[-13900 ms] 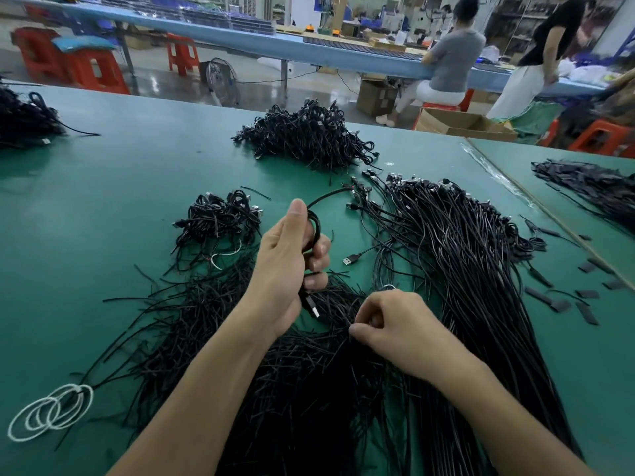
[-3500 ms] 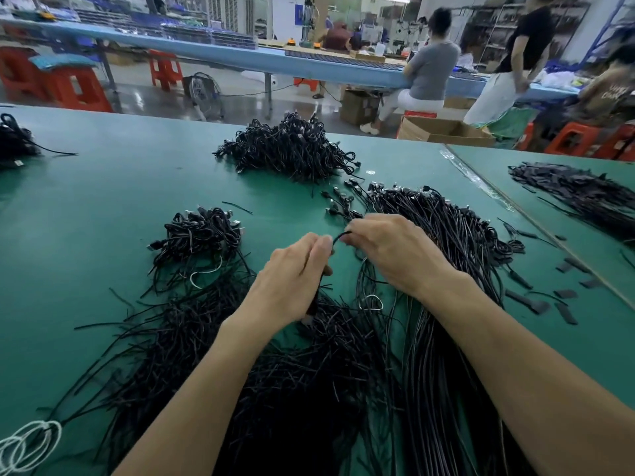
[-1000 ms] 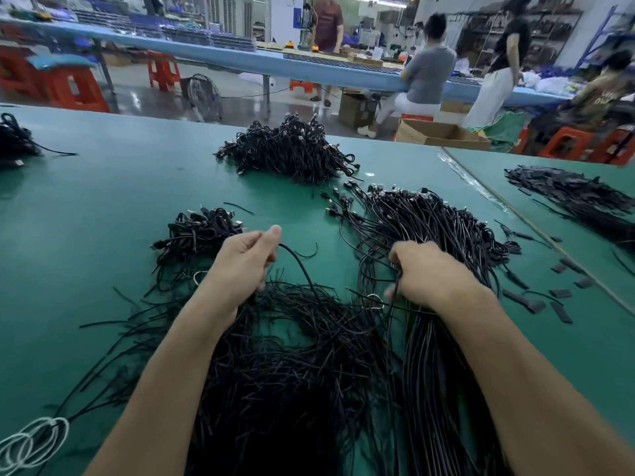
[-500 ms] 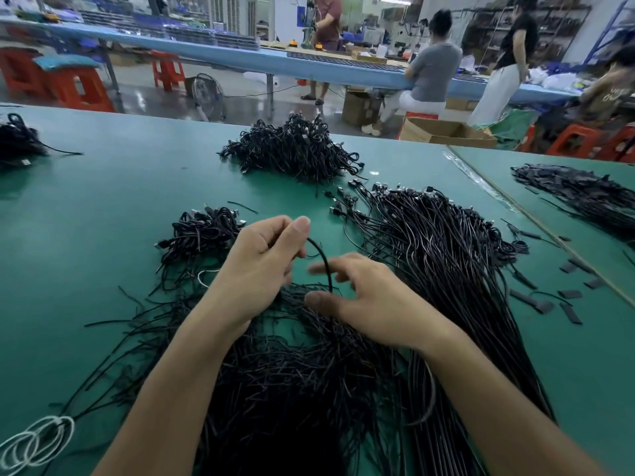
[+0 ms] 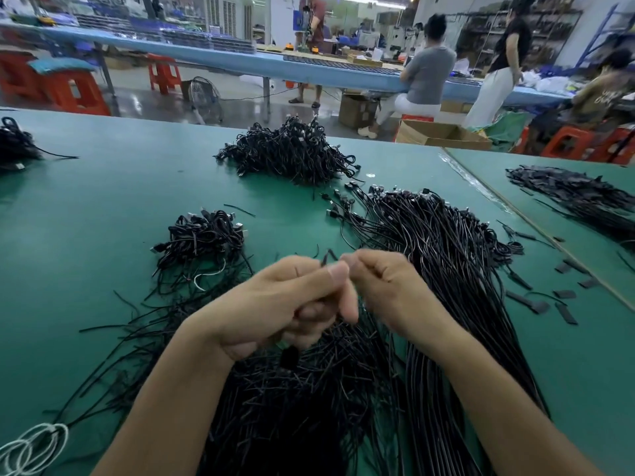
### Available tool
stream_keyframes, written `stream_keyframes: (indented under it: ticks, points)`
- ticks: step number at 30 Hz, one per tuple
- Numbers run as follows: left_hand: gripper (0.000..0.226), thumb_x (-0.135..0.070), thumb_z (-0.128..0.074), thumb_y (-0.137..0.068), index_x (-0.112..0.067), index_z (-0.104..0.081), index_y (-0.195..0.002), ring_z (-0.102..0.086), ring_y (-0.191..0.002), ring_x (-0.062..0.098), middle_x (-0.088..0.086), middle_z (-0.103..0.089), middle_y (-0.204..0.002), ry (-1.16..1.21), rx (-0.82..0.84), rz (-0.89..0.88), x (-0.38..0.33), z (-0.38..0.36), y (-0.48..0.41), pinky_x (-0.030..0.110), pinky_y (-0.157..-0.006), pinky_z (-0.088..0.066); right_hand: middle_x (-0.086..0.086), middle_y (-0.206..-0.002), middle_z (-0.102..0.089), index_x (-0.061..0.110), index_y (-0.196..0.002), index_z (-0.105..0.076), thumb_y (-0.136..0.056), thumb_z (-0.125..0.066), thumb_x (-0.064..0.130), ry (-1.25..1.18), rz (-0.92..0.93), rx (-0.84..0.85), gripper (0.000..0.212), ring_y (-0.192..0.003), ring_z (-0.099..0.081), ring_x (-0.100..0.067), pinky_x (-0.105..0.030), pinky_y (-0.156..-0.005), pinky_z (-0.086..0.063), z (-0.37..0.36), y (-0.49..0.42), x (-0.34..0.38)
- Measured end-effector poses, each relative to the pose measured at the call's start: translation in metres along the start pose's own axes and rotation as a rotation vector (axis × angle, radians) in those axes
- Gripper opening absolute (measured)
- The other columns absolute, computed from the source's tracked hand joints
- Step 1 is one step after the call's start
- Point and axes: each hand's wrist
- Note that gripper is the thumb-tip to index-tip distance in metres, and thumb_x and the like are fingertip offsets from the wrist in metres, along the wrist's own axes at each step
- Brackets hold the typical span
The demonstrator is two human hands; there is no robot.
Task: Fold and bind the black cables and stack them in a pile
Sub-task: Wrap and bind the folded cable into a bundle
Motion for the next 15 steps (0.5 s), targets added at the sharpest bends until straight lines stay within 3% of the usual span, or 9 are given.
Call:
stream_keyframes:
  ticks: [4,8,10,12,15]
  points:
    - [0.041,-0.04,-0.046,-0.099,-0.016,-0.071,-0.077,-0.028,-0.042,0.003,-0.011,-0.034,-0.053,0.342,-0.286,-0.239,0.001,0.003,-0.009,0.014,-0.038,-0.031,0.014,-0.046,-0.045,0.029,-0.081,-0.07,-0.101,-0.051,0.043,0.237,0.021,0.106,0.031,-0.04,-0.036,-0.004,-0.015,-0.044,-0.029,-0.004,0.014,0.002]
    - [0.048,-0.035,-0.039,-0.104,-0.015,-0.078,-0.084,-0.038,-0.048,0.005,-0.007,-0.042,-0.059,0.496,-0.5,-0.353,0.005,0.004,-0.018,0.017,-0.043,-0.038,0.007,-0.056,-0.051,0.024,-0.087,-0.067,-0.098,-0.043,0.052,0.341,0.106,0.153,0.038,-0.049,-0.043,-0.007,-0.03,-0.05,-0.04,-0.01,0.03,0.016]
    - [0.045,-0.03,-0.038,-0.106,-0.012,-0.076,-0.089,-0.049,-0.054,0.008,-0.004,-0.052,-0.063,0.291,-0.609,-0.3,0.01,0.006,-0.019,0.019,-0.048,-0.045,0.007,-0.068,-0.06,0.026,-0.088,-0.064,-0.096,-0.035,0.055,0.355,0.118,0.114,0.042,-0.061,-0.055,-0.009,-0.034,-0.061,-0.048,-0.01,0.033,0.023]
    - [0.04,-0.024,-0.038,-0.107,-0.011,-0.073,-0.093,-0.061,-0.061,0.008,-0.004,-0.064,-0.066,-0.077,-0.645,-0.205,0.012,0.004,-0.018,0.019,-0.057,-0.052,0.016,-0.073,-0.062,0.027,-0.086,-0.064,-0.098,-0.039,0.046,0.374,0.146,0.03,0.034,-0.068,-0.057,-0.005,-0.025,-0.062,-0.045,-0.007,0.029,0.026]
    - [0.037,-0.024,-0.04,-0.105,-0.012,-0.068,-0.084,-0.065,-0.062,0.006,-0.005,-0.07,-0.067,-0.381,-0.468,-0.067,0.013,-0.004,-0.017,0.018,-0.061,-0.052,0.023,-0.069,-0.06,0.023,-0.08,-0.067,-0.098,-0.058,0.032,0.318,0.198,-0.106,0.022,-0.063,-0.055,0.001,-0.012,-0.058,-0.038,0.002,0.018,0.029]
Point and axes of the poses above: each hand's wrist, its own y-axis away from the middle knuckle, its own z-axis out of the back of the hand, x = y × z
